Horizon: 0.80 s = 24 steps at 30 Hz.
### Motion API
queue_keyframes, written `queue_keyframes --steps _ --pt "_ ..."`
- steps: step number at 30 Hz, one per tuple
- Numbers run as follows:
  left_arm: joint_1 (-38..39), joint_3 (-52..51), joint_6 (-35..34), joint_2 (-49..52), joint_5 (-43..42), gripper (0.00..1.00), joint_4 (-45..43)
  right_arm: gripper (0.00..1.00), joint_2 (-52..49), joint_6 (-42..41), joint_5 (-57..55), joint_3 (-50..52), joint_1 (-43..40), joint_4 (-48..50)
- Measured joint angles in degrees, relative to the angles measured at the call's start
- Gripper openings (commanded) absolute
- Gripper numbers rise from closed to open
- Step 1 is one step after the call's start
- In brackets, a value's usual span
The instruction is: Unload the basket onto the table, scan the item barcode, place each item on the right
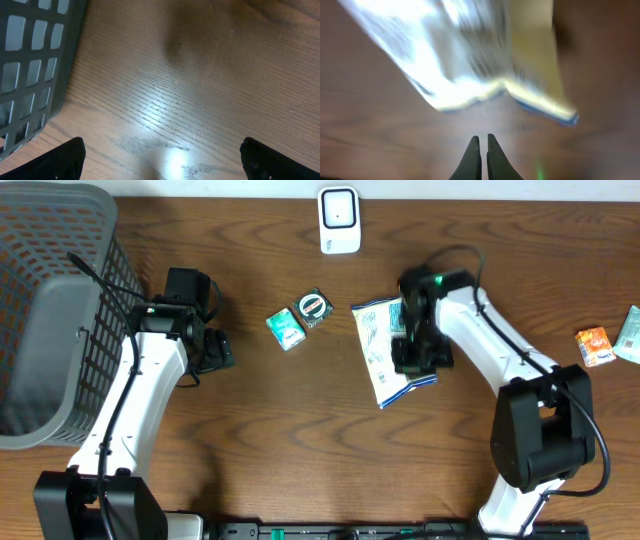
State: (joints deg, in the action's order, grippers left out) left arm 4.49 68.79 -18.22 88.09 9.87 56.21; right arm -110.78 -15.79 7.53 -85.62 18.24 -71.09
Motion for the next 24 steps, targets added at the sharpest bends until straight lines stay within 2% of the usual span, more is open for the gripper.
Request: queue_keyframes --steps 9,16,20,24 --pt "0.0 0.0 0.0 0.0 0.0 0.98 0.0 0.01 0.0 0.6 -0.8 -2.3 0.0 23.3" --pt "0.0 0.0 0.0 0.0 0.0 0.98 0.0 0.03 -0.9 0.5 -5.0 6.1 0.1 36.0" --pt "0.0 0.0 0.0 0.0 0.0 0.98 0.0 0.06 -3.7 0.7 -7.1 9.2 0.1 41.4" --pt "0.0 0.0 0.0 0.0 0.0 0.98 0.0 0.10 -4.5 0.8 -10.1 9.0 0.1 41.3"
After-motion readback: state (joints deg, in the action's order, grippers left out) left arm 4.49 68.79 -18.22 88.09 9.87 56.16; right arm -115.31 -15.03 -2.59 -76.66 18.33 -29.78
